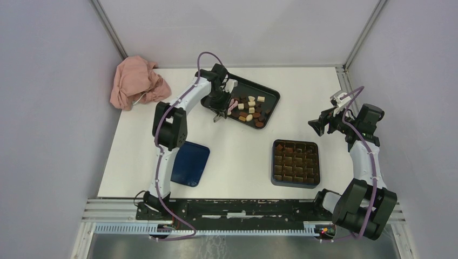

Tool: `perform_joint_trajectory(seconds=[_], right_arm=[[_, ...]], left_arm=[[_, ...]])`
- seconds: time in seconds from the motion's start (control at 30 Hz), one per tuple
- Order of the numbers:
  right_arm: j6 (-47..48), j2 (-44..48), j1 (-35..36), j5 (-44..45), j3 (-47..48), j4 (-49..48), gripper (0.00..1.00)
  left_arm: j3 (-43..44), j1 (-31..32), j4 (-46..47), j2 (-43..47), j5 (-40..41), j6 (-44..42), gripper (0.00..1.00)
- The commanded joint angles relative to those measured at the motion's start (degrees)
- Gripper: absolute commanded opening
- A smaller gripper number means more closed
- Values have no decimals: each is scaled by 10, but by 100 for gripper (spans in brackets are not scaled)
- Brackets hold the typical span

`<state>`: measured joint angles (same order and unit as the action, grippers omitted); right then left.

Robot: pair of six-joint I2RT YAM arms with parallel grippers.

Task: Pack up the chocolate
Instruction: Pick up the fake chocolate from the plate.

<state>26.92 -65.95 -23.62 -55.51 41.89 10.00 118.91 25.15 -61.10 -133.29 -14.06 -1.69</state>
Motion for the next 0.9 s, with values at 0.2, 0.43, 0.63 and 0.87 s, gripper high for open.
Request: perform_joint_trajectory(seconds=[0.2, 0.43, 0.63, 0.87], right_arm=[[8, 8, 1, -15, 25, -7, 79], [8, 6, 1, -17, 24, -8, 79], [7, 4, 1, -18, 22, -9, 79], [9, 2, 1, -17, 21, -10, 79]], left_arm=[[-44, -1, 46, 96, 8, 15, 5], [-125, 6, 87, 181, -13, 30, 4], [-238, 43, 154, 283, -72, 29, 4], [-360, 155, 231, 367, -116, 36, 5]])
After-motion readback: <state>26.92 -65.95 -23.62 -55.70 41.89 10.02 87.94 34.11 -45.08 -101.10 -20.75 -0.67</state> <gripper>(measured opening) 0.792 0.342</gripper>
